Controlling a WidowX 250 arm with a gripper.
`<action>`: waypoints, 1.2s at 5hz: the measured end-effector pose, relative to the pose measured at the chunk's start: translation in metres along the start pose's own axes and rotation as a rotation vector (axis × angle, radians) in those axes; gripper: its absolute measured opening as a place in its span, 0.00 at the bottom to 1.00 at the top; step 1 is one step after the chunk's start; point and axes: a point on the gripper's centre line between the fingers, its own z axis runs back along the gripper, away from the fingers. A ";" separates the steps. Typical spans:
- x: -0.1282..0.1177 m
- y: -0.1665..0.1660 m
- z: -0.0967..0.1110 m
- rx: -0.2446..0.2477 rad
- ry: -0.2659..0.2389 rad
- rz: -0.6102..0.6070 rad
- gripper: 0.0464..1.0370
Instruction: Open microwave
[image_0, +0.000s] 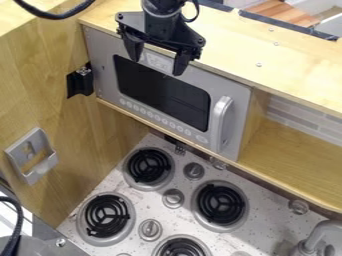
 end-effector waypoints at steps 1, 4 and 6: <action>-0.007 -0.001 -0.006 0.004 0.029 -0.008 0.96; -0.022 -0.050 -0.045 -0.131 0.048 -0.099 0.96; -0.022 -0.077 -0.059 -0.176 0.065 -0.180 0.96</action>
